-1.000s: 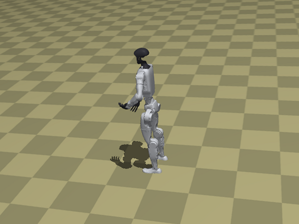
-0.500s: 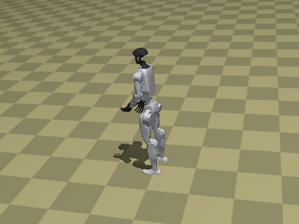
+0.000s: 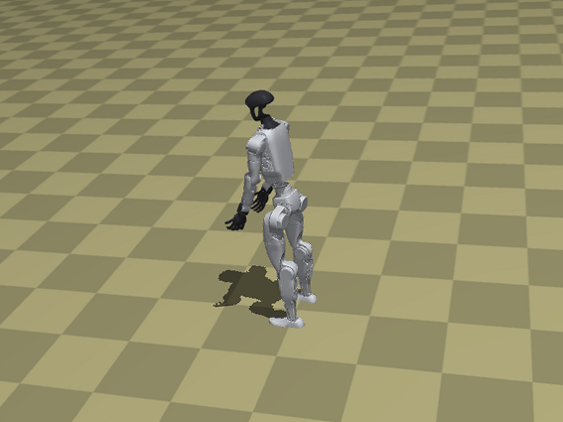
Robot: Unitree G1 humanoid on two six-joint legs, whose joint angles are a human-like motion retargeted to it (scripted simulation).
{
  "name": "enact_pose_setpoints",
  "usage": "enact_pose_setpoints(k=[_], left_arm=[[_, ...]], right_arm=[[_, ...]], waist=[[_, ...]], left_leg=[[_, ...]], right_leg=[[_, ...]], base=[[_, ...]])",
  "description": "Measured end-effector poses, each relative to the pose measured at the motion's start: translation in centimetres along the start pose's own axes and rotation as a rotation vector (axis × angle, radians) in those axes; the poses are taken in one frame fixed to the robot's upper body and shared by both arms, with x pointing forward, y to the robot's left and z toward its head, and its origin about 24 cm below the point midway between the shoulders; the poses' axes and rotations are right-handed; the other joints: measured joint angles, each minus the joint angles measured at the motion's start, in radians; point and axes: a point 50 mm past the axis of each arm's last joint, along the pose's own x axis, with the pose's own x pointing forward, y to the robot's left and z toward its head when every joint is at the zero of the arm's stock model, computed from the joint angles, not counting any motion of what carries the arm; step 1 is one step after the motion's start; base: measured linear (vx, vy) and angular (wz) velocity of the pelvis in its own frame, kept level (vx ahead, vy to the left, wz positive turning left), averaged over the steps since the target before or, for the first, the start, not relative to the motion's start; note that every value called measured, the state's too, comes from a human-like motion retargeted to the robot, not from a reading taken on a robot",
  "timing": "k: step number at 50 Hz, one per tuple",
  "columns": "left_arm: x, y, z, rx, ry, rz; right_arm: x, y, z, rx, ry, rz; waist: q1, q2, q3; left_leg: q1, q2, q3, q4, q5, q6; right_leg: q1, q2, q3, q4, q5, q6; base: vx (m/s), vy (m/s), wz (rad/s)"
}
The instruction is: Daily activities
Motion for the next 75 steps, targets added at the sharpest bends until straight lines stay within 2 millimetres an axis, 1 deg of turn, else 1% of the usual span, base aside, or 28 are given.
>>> enact_pose_setpoints(k=[12,20,25,36,47,58,60,61,62,63,65,67,69,75], left_arm=[[0.1,-0.2,2.0,-0.015,-0.078,-0.001],[0.2,-0.5,2.8,-0.025,-0.099,-0.025],[0.3,-0.8,3.4,-0.051,-0.102,-0.045],[0.5,-1.2,5.1,-0.176,-0.132,-0.031],[0.5,-0.8,6.6,-0.268,-0.193,0.034],[0.4,-0.1,6.9,-0.25,-0.244,0.054],[0.3,-0.4,6.9,-0.237,-0.25,0.04],[0.3,-1.1,6.9,-0.234,-0.252,0.013],[0.2,-2.2,6.9,-0.232,-0.254,-0.02],[0.0,-3.7,7.0,-0.233,-0.255,-0.068],[-0.4,-5.9,6.9,-0.227,-0.257,-0.138],[-0.6,-6.3,6.7,-0.221,-0.263,-0.164],[-0.9,-6.4,6.4,-0.212,-0.271,-0.185],[-2.0,-5.9,5.4,-0.206,-0.293,-0.238]], right_arm=[[-0.1,0.4,0.8,0.105,-0.058,0.022],[0.0,0.9,1.3,0.134,-0.081,0.037],[0.1,1.2,1.6,0.182,-0.086,0.04],[0.5,1.5,2.7,0.388,-0.119,-0.009],[0.7,1.5,4.4,0.615,-0.204,-0.07],[0.6,2.9,4.8,0.691,-0.226,-0.015],[0.6,3.3,4.7,0.694,-0.223,0.008],[0.5,3.5,4.5,0.696,-0.219,0.019],[0.5,3.7,4.5,0.696,-0.217,0.03],[0.4,3.7,4.4,0.694,-0.216,0.038],[0.4,3.6,4.7,0.69,-0.227,0.052],[0.2,3.3,4.9,0.681,-0.241,0.071],[0.0,3.1,5.0,0.671,-0.254,0.09],[-1.0,2.4,4.8,0.636,-0.291,0.138]], waist=[[0.002,-0.01,0.013],[0.001,-0.013,0.026],[0.001,-0.014,0.044],[0.0,-0.018,0.097],[-0.009,-0.021,0.144],[-0.02,-0.014,0.162],[-0.022,-0.013,0.161],[-0.023,-0.013,0.159],[-0.025,-0.013,0.156],[-0.027,-0.015,0.153],[-0.029,-0.014,0.148],[-0.03,-0.011,0.146],[-0.032,-0.008,0.141],[-0.04,-0.004,0.119]], left_leg=[[-0.005,-0.014,0.016,0.0,0.001,0.013],[-0.005,-0.022,0.027,-0.001,0.005,0.02],[-0.006,-0.026,0.032,-0.001,0.007,0.023],[-0.02,-0.031,0.044,-0.001,0.014,0.033],[-0.034,-0.032,0.065,-0.001,0.02,0.042],[-0.022,-0.027,0.094,0.001,0.017,0.047],[-0.016,-0.026,0.099,0.001,0.016,0.049],[-0.013,-0.026,0.102,0.001,0.015,0.049],[-0.01,-0.026,0.105,0.001,0.014,0.05],[-0.006,-0.025,0.108,0.001,0.014,0.05],[0.001,-0.025,0.114,0.002,0.013,0.052],[0.009,-0.024,0.12,0.003,0.012,0.054],[0.018,-0.024,0.127,0.004,0.011,0.055],[0.042,-0.022,0.147,0.023,0.0,0.061]], right_leg=[[-0.016,-0.012,0.018,0.001,0.006,0.025],[-0.021,-0.019,0.029,-0.003,0.013,0.04],[-0.024,-0.021,0.035,-0.006,0.019,0.049],[-0.043,-0.025,0.052,-0.016,0.035,0.067],[-0.063,-0.022,0.07,-0.028,0.046,0.078],[-0.066,-0.01,0.1,-0.028,0.043,0.078],[-0.063,-0.008,0.106,-0.028,0.041,0.078],[-0.062,-0.007,0.109,-0.028,0.04,0.078],[-0.06,-0.006,0.112,-0.028,0.039,0.078],[-0.058,-0.005,0.115,-0.028,0.038,0.078],[-0.054,-0.003,0.12,-0.027,0.035,0.078],[-0.049,-0.001,0.126,-0.027,0.031,0.078],[-0.043,0.001,0.13,-0.026,0.028,0.078],[-0.021,0.005,0.147,-0.026,0.015,0.078]], base=[[0.0,0.0,0.0],[0.0,0.0,0.0],[0.0,0.0,0.0],[0.0,0.0,0.0],[0.0,0.0,0.0],[0.02,-0.01,-0.18],[0.03,-0.02,-0.21],[0.03,-0.02,-0.22],[0.03,-0.02,-0.22],[0.03,-0.02,-0.23],[0.04,-0.02,-0.22],[0.04,-0.03,-0.23],[0.04,-0.03,-0.24],[0.05,-0.04,-0.25]])
